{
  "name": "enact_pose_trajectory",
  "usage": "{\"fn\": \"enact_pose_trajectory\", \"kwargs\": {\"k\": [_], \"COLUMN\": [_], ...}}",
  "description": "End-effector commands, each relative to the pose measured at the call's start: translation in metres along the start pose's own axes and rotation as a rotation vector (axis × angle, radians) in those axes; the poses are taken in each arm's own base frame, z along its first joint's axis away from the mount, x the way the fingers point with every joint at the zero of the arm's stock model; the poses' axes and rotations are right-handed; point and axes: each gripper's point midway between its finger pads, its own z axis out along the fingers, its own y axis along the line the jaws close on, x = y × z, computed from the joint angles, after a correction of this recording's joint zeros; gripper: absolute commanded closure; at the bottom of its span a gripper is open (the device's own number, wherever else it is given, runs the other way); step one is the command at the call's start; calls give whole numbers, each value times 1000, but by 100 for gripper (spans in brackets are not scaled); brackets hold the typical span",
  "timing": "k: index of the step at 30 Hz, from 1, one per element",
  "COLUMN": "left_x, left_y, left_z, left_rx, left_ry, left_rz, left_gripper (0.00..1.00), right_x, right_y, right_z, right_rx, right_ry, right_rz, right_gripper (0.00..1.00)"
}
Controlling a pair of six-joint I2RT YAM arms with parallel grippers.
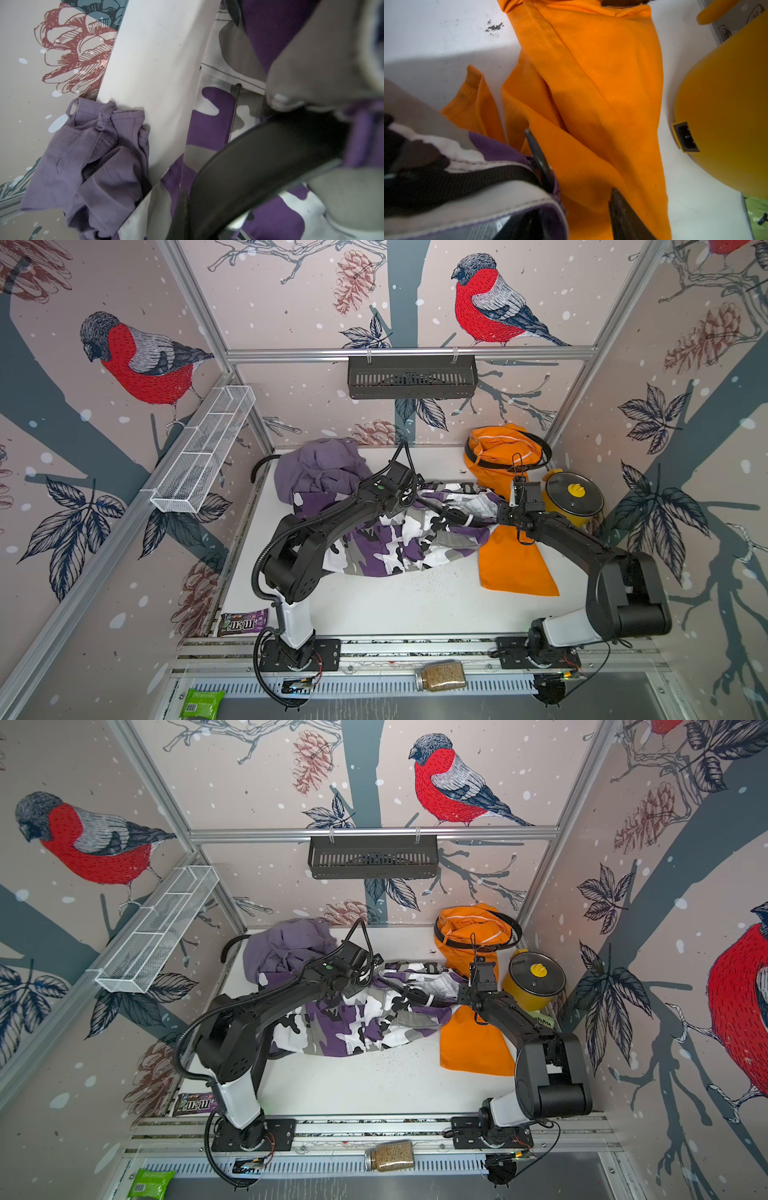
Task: Remove the belt from the trousers
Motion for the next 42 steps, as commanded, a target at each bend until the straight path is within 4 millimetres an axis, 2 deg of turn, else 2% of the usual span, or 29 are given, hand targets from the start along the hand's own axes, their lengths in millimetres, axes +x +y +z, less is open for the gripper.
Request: {"fn": "enact_pose_trajectory", "kwargs": {"k": [1, 5, 9, 12, 15, 22, 24, 26, 28, 30, 32, 34, 36, 38, 42], "left_x": [5, 14, 4, -6, -10, -16, -16, -13, -6, 5, 16, 36, 59, 69, 67], "left_y": [39, 86, 135, 161, 181, 214, 231, 245, 255, 249, 232, 219, 219, 234, 269], "left_z": [-20, -52, -94, -117, -125, -135, -141, -139, -129, -105, -79, -55, -43, -52, -87], "left_rx": [-184, -319, -450, -529, -589, -698, -729, -738, -724, -674, -641, -630, -669, -714, -739], "left_ry": [-30, -65, -139, -164, -146, -110, -109, -97, -62, -13, 33, 103, 186, 203, 108], "left_rz": [-51, -117, -147, -131, -104, -61, -86, -118, -162, -182, -183, -189, -197, -245, -389], "left_gripper": [100, 100, 100, 100, 100, 100, 100, 100, 100, 100, 100, 100, 100, 100, 100], "right_x": [2, 4, 6, 6, 6, 7, 8, 8, 8, 8, 7, 7, 8, 9, 11], "right_y": [-4, -4, -5, -4, -5, -6, -7, -7, -7, -7, -7, -9, -12, -14, -14], "right_z": [2, 4, 5, 4, 4, 2, 2, 2, 2, 3, 2, 1, 0, -1, 3], "right_rx": [18, 19, 20, 18, 19, 22, 25, 25, 25, 26, 31, 38, 44, 45, 43], "right_ry": [12, 20, 27, 29, 27, 29, 32, 32, 31, 32, 32, 32, 34, 34, 42], "right_rz": [-10, -8, -8, -9, -8, -9, -10, -10, -9, -8, -10, -9, -5, -1, 1], "right_gripper": [45, 45, 45, 45, 45, 45, 44, 44, 44, 44, 44, 44, 44, 44, 44]}}
